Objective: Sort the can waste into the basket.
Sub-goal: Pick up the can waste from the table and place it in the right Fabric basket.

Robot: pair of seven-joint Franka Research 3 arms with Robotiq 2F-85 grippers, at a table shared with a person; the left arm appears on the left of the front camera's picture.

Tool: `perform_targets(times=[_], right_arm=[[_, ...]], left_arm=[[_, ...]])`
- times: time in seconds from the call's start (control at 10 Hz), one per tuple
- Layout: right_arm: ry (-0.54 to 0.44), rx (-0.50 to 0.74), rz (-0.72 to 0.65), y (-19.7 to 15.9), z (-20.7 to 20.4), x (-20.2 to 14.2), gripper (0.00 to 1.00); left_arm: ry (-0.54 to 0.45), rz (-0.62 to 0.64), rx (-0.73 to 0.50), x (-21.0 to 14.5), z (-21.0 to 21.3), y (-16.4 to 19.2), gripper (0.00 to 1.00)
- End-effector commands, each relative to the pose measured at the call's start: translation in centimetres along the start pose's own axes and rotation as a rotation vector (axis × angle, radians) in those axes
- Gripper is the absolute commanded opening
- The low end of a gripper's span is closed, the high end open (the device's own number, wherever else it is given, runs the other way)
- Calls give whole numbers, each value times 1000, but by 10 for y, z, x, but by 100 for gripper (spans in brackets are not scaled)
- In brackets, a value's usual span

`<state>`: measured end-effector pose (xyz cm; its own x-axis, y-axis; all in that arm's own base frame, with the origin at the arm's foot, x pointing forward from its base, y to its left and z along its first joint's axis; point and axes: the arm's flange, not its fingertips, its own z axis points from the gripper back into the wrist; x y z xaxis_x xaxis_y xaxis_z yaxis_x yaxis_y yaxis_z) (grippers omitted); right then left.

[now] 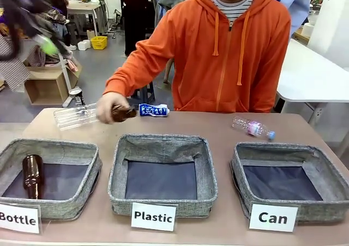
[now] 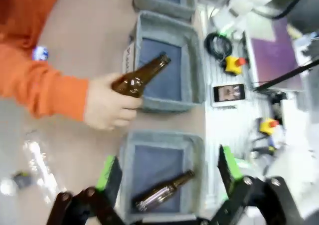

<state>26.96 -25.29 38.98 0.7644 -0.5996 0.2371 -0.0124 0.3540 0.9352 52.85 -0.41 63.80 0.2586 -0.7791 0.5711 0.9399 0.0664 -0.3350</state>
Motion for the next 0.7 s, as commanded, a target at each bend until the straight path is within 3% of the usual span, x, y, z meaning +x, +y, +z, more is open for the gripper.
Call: perform_targets(times=[0.0,0.2,0.4,0.6], right_arm=[[-21,25,27,1,-1,3,100],[-21,25,27,1,-1,3,100],[-21,25,27,1,-1,3,100],[-21,25,27,1,-1,3,100]], left_arm=[[-244,63,70,-87,79,-55,100],[-468,50,111,-176,96,-94,100],[-601,34,136,-241,85,-113,100],[-671,53,147,-274,77,-127,100]])
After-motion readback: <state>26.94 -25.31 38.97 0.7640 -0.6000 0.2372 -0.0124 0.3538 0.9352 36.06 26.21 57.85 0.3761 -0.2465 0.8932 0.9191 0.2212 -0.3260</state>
